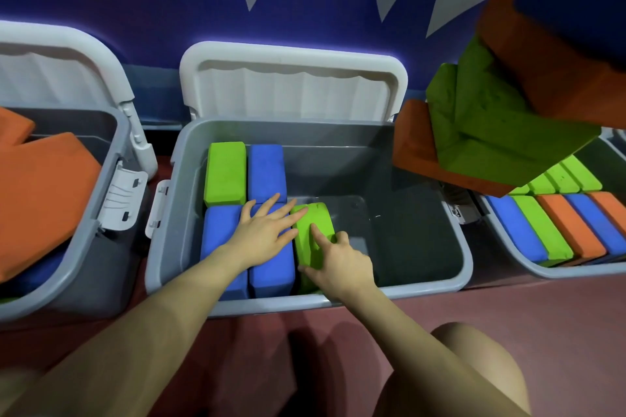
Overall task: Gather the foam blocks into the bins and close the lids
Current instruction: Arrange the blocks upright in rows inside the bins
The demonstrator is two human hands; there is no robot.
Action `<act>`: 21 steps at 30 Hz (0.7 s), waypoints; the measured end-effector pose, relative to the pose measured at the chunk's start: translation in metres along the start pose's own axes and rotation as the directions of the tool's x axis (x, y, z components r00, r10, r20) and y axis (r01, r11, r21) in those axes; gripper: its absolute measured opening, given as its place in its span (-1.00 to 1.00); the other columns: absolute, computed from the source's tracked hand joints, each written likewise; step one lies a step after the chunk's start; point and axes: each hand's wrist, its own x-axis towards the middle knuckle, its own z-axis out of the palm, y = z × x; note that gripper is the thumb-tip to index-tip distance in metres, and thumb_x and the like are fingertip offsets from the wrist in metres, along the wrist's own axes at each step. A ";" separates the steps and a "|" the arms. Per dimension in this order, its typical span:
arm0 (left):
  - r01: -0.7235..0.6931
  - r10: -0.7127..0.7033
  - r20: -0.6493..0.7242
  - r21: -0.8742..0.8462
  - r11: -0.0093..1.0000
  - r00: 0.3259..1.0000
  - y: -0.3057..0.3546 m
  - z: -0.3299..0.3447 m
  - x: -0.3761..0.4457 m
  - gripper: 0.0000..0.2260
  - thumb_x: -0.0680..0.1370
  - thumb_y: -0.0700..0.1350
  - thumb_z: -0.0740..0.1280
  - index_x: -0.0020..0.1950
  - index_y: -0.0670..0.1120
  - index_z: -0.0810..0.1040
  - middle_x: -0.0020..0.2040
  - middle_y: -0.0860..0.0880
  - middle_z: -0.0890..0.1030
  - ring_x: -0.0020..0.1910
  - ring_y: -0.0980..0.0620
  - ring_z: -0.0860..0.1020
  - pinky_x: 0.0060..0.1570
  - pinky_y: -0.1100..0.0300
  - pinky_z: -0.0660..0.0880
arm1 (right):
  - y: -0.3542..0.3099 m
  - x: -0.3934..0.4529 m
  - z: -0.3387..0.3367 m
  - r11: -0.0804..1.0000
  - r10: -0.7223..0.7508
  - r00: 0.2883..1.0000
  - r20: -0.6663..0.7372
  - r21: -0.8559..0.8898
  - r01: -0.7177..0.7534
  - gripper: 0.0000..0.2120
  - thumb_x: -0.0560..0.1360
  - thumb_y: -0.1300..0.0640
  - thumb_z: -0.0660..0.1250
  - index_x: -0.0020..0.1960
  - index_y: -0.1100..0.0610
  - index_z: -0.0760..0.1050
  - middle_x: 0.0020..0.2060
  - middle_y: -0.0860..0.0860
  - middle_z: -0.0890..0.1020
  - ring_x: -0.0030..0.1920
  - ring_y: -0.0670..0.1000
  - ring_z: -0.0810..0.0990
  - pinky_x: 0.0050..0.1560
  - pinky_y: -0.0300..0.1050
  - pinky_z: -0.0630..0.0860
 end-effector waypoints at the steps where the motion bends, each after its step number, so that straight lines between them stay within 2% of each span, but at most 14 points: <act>1: 0.005 -0.005 0.005 0.003 1.000 1.000 0.000 -0.001 -0.001 -0.58 0.66 0.15 -0.03 0.52 0.29 -0.01 0.55 0.23 -0.05 0.55 0.06 -0.15 0.43 -0.13 -0.17 | 0.001 0.000 0.001 1.000 -0.010 1.000 0.008 0.010 0.010 -0.31 0.53 -0.30 0.16 0.55 -0.17 -0.03 0.38 0.10 0.27 0.19 0.21 0.52 0.17 0.05 0.43; 3: 0.029 -0.029 0.016 0.005 1.000 0.999 0.004 -0.001 -0.002 -0.58 0.67 0.12 -0.03 0.52 0.28 -0.02 0.56 0.22 -0.07 0.55 0.05 -0.18 0.45 -0.14 -0.18 | 0.004 0.001 0.002 0.999 -0.022 1.000 0.022 0.045 0.021 -0.34 0.54 -0.34 0.09 0.55 -0.18 -0.03 0.41 0.09 0.24 0.23 0.20 0.50 0.27 0.15 0.39; 8: 0.063 -0.064 0.039 0.016 0.998 0.997 0.010 0.000 0.003 -0.58 0.67 0.11 -0.08 0.53 0.26 -0.06 0.56 0.19 -0.13 0.54 0.04 -0.20 0.43 -0.20 -0.19 | 0.007 0.007 0.003 0.993 -0.034 0.997 0.076 0.114 0.025 -0.31 0.54 -0.32 0.12 0.56 -0.18 -0.06 0.42 0.12 0.18 0.21 0.21 0.51 0.14 0.05 0.46; 12: 0.053 -0.056 0.044 0.051 0.997 0.997 0.005 -0.004 0.002 -0.57 0.67 0.12 -0.08 0.54 0.24 -0.06 0.56 0.12 -0.24 0.55 0.03 -0.19 0.45 -0.19 -0.15 | 0.008 0.012 0.005 0.981 -0.035 0.991 0.132 0.193 0.009 -0.22 0.50 -0.28 0.24 0.55 -0.19 -0.13 0.32 0.18 0.31 0.19 0.23 0.52 0.19 0.06 0.48; 14: 0.090 -0.091 0.013 0.067 0.994 0.996 0.002 -0.004 -0.006 -0.57 0.67 0.12 -0.08 0.55 0.22 -0.05 0.56 0.11 -0.24 0.55 -0.01 -0.19 0.44 -0.17 -0.14 | 0.006 0.013 0.008 0.982 -0.027 0.992 0.127 0.191 0.002 -0.18 0.48 -0.31 0.25 0.55 -0.21 -0.15 0.31 0.18 0.33 0.19 0.24 0.51 0.22 0.12 0.46; 18: 0.150 -0.154 0.054 0.063 0.987 0.987 0.001 0.000 -0.028 -0.56 0.67 0.12 -0.10 0.54 0.23 -0.11 0.56 0.12 -0.22 0.55 -0.03 -0.21 0.45 -0.15 -0.18 | 0.006 0.015 0.010 0.983 -0.007 0.992 0.123 0.185 -0.016 -0.15 0.44 -0.34 0.27 0.54 -0.23 -0.16 0.32 0.18 0.34 0.24 0.25 0.48 0.26 0.22 0.41; 21: 0.166 -0.170 0.058 0.064 0.984 0.984 0.002 0.003 -0.032 -0.56 0.67 0.12 -0.13 0.53 0.24 -0.17 0.56 0.13 -0.23 0.54 -0.02 -0.24 0.45 -0.15 -0.23 | 0.005 0.016 0.008 0.972 -0.016 0.994 0.104 0.234 -0.009 -0.17 0.47 -0.24 0.32 0.55 -0.18 -0.10 0.25 0.18 0.40 0.19 0.22 0.51 0.21 0.07 0.46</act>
